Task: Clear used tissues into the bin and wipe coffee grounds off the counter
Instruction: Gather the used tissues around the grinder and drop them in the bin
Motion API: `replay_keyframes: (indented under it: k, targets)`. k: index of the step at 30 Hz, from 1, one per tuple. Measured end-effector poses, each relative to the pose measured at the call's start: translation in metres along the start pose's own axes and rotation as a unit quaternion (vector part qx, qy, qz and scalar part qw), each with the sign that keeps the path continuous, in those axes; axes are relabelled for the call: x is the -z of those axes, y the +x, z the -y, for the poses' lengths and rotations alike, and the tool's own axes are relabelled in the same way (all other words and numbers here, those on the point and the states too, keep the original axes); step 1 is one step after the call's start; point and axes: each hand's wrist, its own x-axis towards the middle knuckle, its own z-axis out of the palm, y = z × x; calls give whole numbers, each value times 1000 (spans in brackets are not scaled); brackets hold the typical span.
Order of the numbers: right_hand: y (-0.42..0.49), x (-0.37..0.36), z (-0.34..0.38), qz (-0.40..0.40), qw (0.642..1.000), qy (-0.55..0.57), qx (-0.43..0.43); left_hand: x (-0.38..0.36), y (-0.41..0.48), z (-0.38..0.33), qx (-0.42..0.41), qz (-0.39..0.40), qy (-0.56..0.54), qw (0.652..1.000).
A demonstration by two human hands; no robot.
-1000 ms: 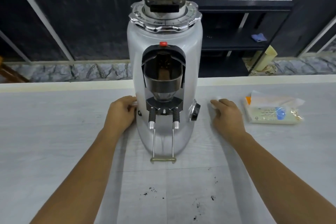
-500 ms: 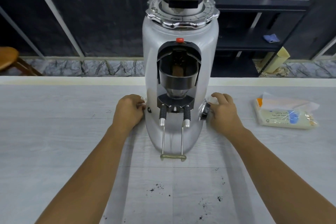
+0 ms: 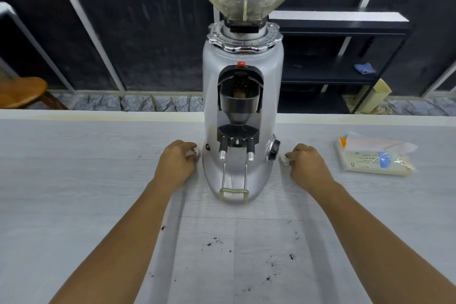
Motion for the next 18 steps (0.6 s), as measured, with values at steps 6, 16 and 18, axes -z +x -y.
replay_keyframes:
  k: [6, 16, 18]
  targets:
    - [-68, 17, 26, -36, 996, 70, 50, 39, -84, 3, 26, 7, -32, 999]
    - [-231, 52, 150, -5, 980, 187, 73, 123, -271, 13, 53, 6, -136, 989]
    - [-270, 54, 188, 15, 972, 222, 79, 140, -313, 22, 50, 17, -145, 988]
